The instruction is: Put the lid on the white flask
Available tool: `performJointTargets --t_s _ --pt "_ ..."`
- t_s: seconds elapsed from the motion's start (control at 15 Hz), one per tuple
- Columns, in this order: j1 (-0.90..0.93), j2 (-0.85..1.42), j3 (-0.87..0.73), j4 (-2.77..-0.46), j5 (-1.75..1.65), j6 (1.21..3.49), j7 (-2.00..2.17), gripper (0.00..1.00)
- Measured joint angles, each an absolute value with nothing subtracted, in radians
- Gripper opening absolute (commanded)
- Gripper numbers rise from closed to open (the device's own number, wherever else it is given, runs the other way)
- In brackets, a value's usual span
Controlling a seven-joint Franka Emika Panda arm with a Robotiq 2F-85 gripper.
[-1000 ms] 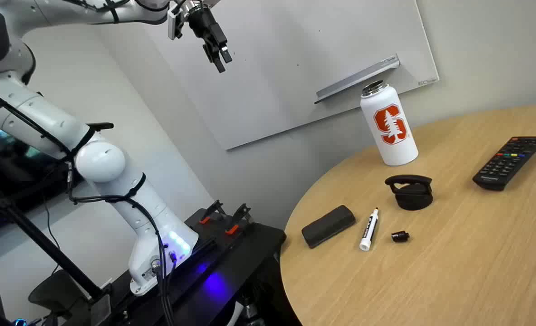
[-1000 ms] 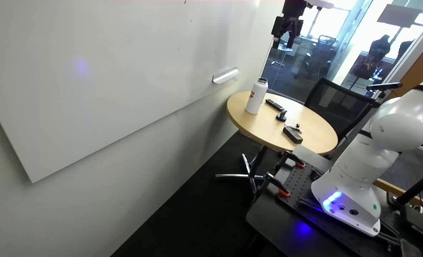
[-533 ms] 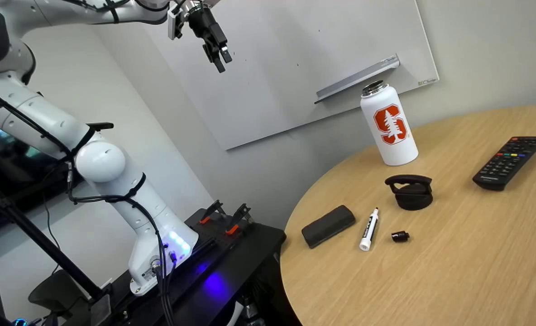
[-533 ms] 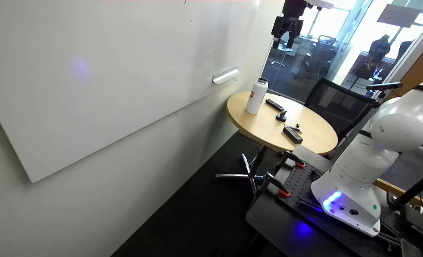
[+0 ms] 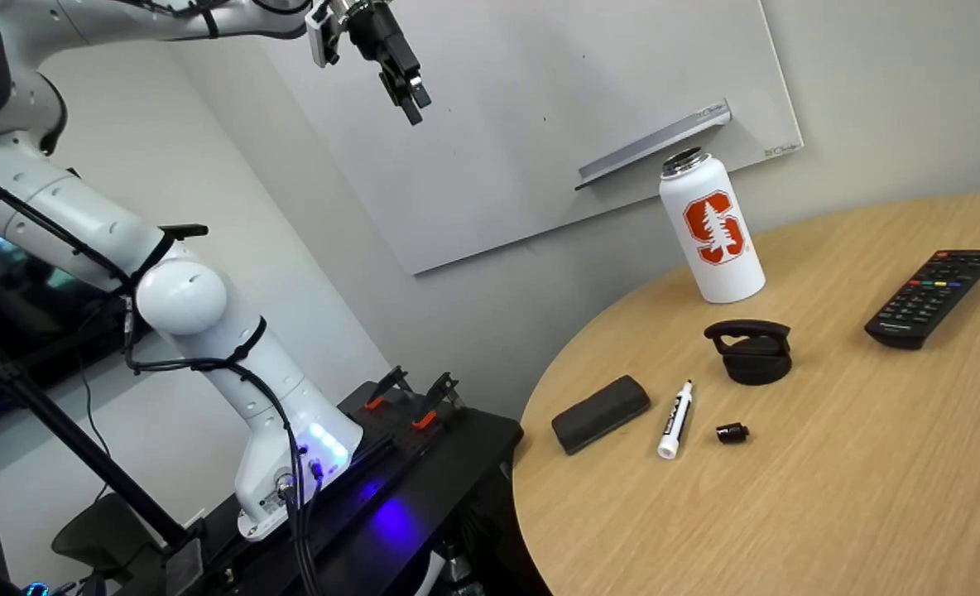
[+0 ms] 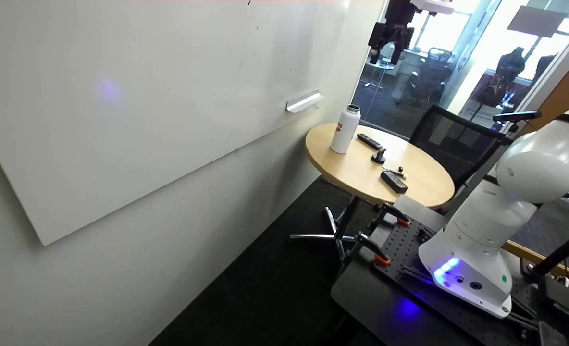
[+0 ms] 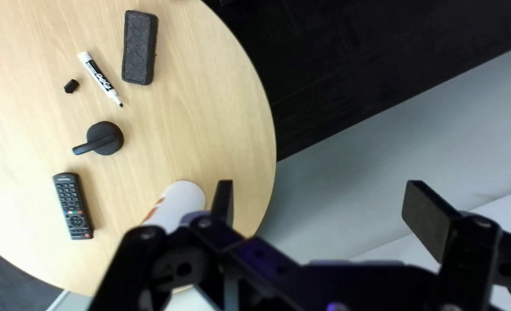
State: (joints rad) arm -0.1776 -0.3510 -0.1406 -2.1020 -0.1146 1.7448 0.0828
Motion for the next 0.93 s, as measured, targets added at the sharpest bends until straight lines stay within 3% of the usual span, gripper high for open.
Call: performJointTargets --t_s 0.33,0.6,0.93 --pt "-0.308 -0.361 -0.301 -2.139 -0.146 1.877 0.095 1.0" --pt "-0.406 -0.296 -0.439 -2.186 -0.141 2.113 0.105 1.0" --pt "-0.431 -0.218 -0.444 -2.196 -0.129 2.229 0.187 1.0"
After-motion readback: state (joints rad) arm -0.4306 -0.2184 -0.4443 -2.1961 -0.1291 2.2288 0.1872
